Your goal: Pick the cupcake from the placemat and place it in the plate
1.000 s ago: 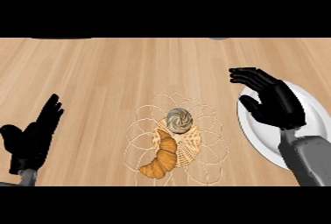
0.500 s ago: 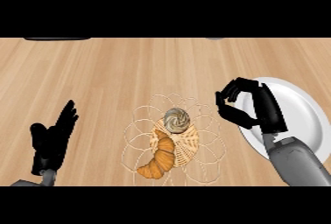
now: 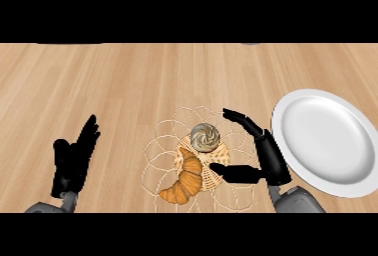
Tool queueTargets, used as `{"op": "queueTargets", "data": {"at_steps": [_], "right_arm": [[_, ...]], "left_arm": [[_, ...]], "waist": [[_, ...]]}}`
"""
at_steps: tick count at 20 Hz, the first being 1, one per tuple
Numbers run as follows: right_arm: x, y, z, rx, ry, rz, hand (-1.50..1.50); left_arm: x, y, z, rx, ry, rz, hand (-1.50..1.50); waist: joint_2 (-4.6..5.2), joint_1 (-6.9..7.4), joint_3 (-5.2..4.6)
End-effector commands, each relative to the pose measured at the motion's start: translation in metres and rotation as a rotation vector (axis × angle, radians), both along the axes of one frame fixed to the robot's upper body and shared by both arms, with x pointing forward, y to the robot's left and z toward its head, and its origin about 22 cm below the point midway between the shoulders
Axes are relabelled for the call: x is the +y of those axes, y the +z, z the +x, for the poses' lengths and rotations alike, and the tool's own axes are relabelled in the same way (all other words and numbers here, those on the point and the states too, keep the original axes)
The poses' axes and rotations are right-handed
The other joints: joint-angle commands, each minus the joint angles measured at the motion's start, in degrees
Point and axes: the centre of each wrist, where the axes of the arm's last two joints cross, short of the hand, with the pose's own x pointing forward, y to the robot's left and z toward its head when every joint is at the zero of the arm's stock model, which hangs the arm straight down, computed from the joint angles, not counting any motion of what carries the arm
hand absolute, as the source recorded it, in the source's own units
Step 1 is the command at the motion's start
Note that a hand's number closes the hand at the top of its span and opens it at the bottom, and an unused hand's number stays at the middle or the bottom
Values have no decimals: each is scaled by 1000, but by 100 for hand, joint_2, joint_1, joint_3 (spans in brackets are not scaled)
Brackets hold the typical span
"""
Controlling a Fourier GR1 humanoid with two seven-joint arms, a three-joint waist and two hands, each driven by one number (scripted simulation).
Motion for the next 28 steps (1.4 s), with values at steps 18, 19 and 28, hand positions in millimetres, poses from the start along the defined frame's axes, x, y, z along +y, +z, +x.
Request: {"op": "queueTargets", "data": {"at_steps": [18, 19, 28], "right_arm": [[58, 108, 44, 407, 149, -770, -150], [56, 86, 47, 431, 163, -776, -150], [59, 56, 55, 451, 156, -793, -150]], "left_arm": [[-9, 11, 7, -10, -7, -6, 0], [-12, -6, 4, 6, -26, 4, 0], [-6, -1, 10, -2, -12, -8, 0]], "waist": [[-13, 61, 0], [2, 53, 0], [2, 43, 2]]}}
